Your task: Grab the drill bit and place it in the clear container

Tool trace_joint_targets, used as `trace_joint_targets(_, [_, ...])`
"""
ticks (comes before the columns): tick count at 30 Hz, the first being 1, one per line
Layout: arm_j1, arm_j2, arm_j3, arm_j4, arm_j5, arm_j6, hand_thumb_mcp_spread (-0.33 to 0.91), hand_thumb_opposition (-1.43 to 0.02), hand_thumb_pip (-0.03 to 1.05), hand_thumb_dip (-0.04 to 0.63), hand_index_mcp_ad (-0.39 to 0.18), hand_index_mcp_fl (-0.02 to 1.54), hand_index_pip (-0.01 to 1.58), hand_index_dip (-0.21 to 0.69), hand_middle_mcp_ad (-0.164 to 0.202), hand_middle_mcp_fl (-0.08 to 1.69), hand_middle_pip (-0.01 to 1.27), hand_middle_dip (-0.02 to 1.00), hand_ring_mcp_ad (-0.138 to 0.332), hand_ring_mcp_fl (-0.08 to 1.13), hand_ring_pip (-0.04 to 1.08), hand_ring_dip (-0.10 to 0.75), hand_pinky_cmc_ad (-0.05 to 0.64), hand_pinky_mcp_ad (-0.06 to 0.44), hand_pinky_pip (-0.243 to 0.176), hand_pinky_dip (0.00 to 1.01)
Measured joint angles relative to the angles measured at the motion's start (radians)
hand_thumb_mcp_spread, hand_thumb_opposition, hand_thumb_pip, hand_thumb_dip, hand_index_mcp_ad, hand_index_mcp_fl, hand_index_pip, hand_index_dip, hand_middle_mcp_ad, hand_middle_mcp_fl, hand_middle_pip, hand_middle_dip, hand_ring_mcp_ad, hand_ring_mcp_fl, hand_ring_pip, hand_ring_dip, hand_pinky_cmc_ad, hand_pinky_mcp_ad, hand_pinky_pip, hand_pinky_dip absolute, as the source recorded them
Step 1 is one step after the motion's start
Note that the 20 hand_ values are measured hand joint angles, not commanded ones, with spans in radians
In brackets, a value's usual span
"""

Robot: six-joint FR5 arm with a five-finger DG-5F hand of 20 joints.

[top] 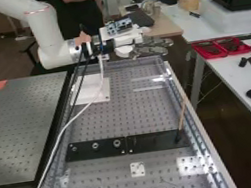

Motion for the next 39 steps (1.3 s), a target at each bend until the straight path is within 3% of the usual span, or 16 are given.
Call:
trace_joint_targets(13, [0.028,-0.121,0.069,-0.082,0.03,0.043,0.73,-1.01,0.39,0.265,-0.204,0.88,0.94,0.391,0.066,0.25,0.16,0.18,0.113,0.03,0.11,-0.023,0.246,0.227,-0.091,0.18])
trace_joint_targets(30, [0.028,-0.126,0.071,-0.081,0.028,0.053,0.73,-1.01,0.39,0.265,-0.204,0.88,0.94,0.393,0.066,0.25,0.16,0.19,0.113,0.03,0.11,-0.021,0.246,0.227,-0.091,0.18])
trace_joint_targets(32, [0.027,-0.126,0.074,-0.092,0.025,0.052,0.7,-1.01,0.39,0.269,-0.204,0.86,0.86,0.396,0.066,0.25,0.16,0.19,0.113,0.03,0.11,-0.021,0.246,0.227,-0.091,0.18])
trace_joint_targets(35, [0.026,-0.128,0.088,-0.134,0.011,0.05,0.61,-0.95,0.3,0.269,-0.18,0.51,0.45,0.393,0.068,0.18,0.15,0.19,0.113,0.03,0.11,-0.021,0.246,0.227,-0.091,0.18])
trace_joint_targets(39, [0.025,-0.133,0.101,-0.162,0.003,0.052,0.53,-0.86,0.27,0.269,-0.147,0.42,0.29,0.401,0.066,0.12,0.14,0.19,0.113,0.02,0.1,-0.021,0.251,0.234,-0.091,0.18])
